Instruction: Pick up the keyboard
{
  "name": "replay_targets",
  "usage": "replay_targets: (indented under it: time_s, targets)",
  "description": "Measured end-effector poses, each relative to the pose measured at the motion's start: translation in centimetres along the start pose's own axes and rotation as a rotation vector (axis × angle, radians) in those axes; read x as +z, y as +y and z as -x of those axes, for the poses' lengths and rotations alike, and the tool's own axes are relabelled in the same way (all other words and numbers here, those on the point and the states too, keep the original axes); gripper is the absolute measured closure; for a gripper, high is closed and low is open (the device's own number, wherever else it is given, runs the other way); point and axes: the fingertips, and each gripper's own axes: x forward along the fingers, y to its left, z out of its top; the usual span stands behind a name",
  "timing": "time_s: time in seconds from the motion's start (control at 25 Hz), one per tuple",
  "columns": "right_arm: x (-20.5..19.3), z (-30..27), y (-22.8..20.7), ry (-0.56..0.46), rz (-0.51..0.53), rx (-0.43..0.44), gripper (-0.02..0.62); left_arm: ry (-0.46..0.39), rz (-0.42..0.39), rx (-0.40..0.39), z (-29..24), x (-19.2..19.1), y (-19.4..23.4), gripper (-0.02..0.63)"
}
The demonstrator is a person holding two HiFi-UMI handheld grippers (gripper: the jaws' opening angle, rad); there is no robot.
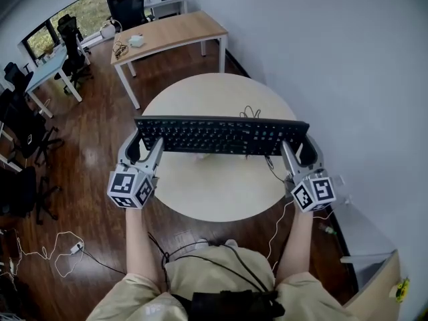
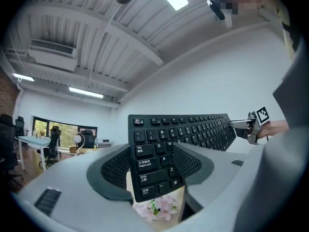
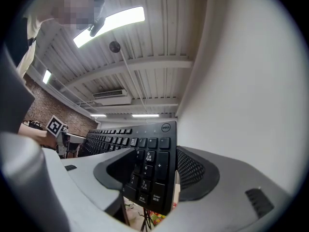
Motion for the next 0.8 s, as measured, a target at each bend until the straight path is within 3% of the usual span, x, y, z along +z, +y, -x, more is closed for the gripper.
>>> replay_targets:
  time_s: [0.8]
  targets:
    - [1.5, 0.4, 1.0, -0.031, 0.033, 0.013, 0.324, -0.028, 0.007, 0.01, 0.9, 0.3, 0.4, 0.349]
